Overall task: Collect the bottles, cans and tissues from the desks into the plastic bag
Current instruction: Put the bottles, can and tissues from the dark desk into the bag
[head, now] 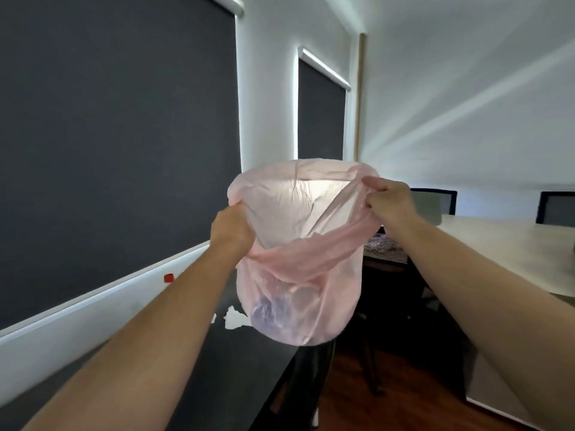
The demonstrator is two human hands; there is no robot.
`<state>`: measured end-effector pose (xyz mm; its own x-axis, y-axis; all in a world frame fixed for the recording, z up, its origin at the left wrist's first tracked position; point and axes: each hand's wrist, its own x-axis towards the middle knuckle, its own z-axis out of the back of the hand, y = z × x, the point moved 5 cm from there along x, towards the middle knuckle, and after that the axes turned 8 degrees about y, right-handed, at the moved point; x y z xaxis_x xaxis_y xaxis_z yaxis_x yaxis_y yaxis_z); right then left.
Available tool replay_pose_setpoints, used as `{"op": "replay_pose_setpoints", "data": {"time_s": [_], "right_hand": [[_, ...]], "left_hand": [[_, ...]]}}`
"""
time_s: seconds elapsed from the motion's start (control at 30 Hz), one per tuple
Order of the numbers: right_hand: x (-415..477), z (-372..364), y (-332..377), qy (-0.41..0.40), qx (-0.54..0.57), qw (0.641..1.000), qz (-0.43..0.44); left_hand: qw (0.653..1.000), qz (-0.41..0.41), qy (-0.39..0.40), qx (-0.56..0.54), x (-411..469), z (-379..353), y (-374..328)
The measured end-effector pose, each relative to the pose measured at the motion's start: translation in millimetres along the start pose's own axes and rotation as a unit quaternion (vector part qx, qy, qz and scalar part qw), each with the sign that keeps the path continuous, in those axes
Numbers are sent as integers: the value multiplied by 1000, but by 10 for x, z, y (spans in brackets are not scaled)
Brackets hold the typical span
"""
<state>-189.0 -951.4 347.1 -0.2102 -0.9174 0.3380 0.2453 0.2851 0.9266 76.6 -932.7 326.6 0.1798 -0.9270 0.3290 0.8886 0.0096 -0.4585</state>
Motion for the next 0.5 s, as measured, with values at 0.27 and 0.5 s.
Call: {"op": "replay_pose_setpoints", "data": {"time_s": [0.27, 0.5], "right_hand": [[537, 797, -442, -50, 3, 998, -27], [1352, 713, -853, -54, 5, 998, -28]], "left_hand": [[999, -46, -1, -11, 453, -668, -842], [998, -54, -12, -28, 1261, -1281, -989]]}}
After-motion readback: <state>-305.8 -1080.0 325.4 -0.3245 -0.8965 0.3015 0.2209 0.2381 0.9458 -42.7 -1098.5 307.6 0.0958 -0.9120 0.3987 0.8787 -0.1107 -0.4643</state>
